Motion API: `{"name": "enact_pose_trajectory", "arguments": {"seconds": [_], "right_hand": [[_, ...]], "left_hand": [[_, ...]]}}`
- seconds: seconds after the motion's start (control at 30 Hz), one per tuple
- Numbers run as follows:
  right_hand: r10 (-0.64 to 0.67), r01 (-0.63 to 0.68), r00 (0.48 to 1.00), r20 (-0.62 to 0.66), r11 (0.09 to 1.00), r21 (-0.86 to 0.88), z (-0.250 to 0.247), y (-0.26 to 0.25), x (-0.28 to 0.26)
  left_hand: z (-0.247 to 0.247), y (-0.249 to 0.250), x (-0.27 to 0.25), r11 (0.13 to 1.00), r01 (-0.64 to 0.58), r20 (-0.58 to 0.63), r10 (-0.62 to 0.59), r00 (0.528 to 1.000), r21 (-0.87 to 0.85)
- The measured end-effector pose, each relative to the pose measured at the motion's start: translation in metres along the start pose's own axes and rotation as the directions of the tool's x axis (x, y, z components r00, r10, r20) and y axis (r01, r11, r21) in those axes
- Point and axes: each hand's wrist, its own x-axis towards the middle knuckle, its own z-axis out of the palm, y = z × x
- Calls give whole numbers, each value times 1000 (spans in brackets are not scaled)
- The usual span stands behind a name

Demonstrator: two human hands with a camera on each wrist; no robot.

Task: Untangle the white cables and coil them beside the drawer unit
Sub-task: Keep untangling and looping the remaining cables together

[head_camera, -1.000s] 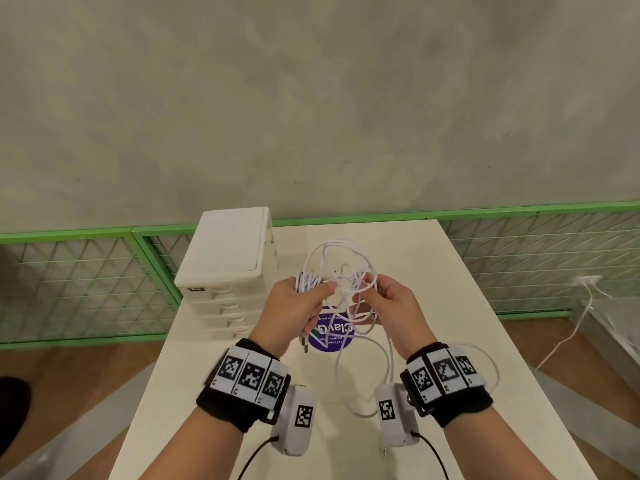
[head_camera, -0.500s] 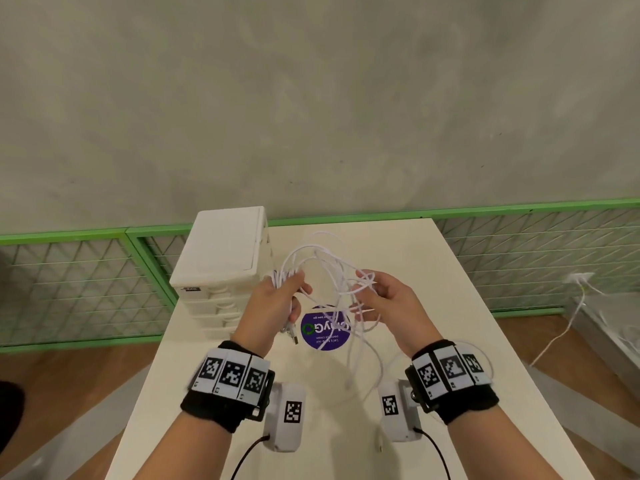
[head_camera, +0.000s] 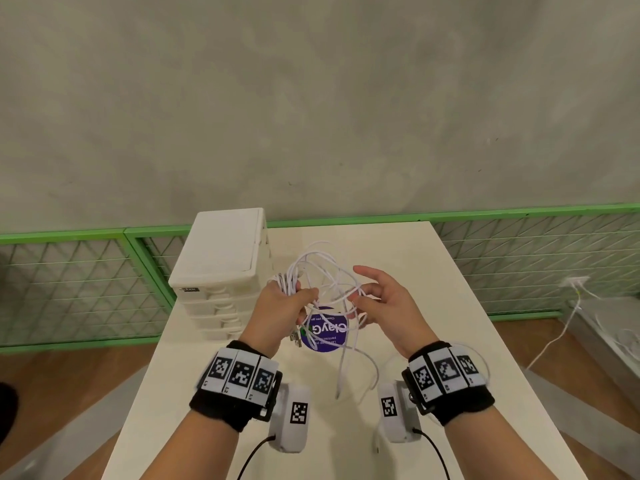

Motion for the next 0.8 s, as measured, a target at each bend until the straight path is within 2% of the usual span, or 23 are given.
{"name": "enact_pose_trajectory", "arguments": {"seconds": [0.13, 0.3, 0.47, 0.63, 0.7, 0.8], "right_hand": [[-39, 40, 999, 5, 994, -99, 0, 4, 1], [-51, 53, 998, 37, 998, -40, -5, 4, -4], [-50, 52, 996, 71, 999, -16, -7, 2, -9], [-21, 45, 990, 141, 983, -176, -5, 7, -10], [20, -4, 995, 102, 988, -157, -7, 4, -10], [4, -16, 997, -81, 990, -142, -9, -2, -8]], "left_hand": [[1, 1, 0, 999, -1, 3, 2, 1000, -39], [-2, 0, -2, 994, 1, 4, -1, 1000, -109], [-9, -1, -2, 997, 16, -9, -16, 1000, -70], [-2, 3, -9, 996, -30, 2, 31, 1000, -82], [-1, 3, -12, 994, -48, 20, 51, 999, -101], [0, 2, -14, 994, -84, 45, 87, 995, -75]]}}
